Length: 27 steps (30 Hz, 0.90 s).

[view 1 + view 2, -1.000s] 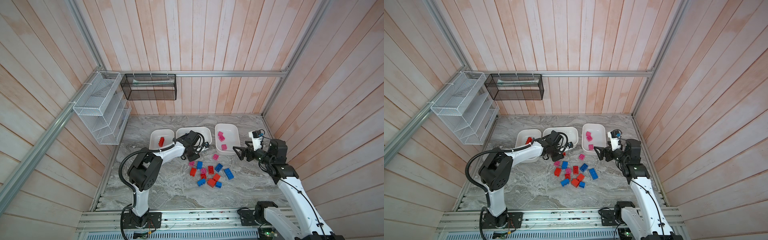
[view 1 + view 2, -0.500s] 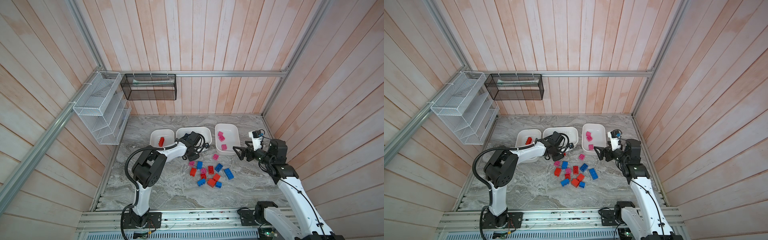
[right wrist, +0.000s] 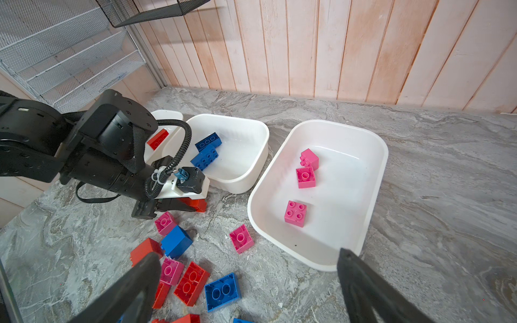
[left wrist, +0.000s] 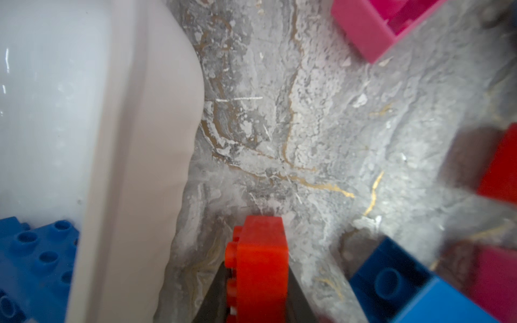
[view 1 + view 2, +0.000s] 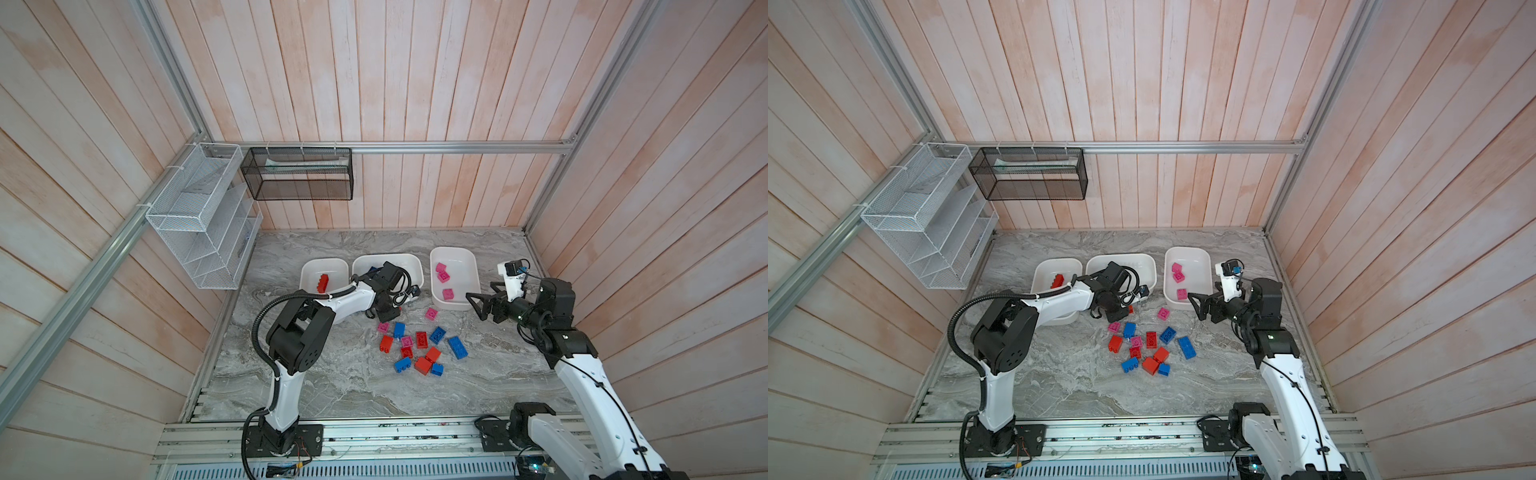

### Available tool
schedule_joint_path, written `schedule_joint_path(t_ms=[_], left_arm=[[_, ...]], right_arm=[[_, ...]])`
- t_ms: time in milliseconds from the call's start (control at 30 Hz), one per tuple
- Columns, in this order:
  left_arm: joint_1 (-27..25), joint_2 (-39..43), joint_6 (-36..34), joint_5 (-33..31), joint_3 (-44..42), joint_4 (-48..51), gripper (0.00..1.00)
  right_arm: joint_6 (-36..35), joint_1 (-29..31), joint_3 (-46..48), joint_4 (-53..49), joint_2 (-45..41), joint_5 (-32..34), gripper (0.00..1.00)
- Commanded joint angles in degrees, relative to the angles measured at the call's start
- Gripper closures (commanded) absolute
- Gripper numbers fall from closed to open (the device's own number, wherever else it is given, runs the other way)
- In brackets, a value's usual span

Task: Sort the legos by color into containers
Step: 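Carry the red brick into the bin nearest the left arm, release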

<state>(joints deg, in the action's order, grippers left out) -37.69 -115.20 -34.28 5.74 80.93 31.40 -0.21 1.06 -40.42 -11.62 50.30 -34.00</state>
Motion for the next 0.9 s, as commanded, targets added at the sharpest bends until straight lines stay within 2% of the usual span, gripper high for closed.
schedule_joint_path(t_ms=[0,133,267,400,600,767,867], left_arm=[[-1.1,5.3,2.9,4.4,3.6,4.8,0.82],[-1.0,9.4,7.9,8.6,5.4,9.3,0.82],[1.2,12.7,13.5,8.8,8.1,14.4,0.80],[5.5,16.3,20.5,2.7,8.6,15.5,0.79],[14.1,20.7,28.0,0.6,4.6,11.0,0.79],[18.8,18.5,37.9,-5.6,3.5,7.4,0.81],[20.7,15.5,42.4,-5.9,2.8,4.5,0.81]], right_arm=[[-0.1,-0.1,-0.1,0.1,-0.5,-0.5,0.02],[0.5,-0.1,-0.7,0.7,0.0,-0.9,0.02],[1.0,-0.1,-0.8,1.3,0.2,-1.8,0.02],[1.9,-0.1,-0.7,2.1,0.1,-3.4,0.02],[1.9,-0.1,-0.5,2.1,0.4,-3.5,0.02],[2.1,0.0,-0.5,1.9,0.6,-3.8,0.02],[2.2,0.0,-0.5,1.7,0.5,-3.6,0.02]])
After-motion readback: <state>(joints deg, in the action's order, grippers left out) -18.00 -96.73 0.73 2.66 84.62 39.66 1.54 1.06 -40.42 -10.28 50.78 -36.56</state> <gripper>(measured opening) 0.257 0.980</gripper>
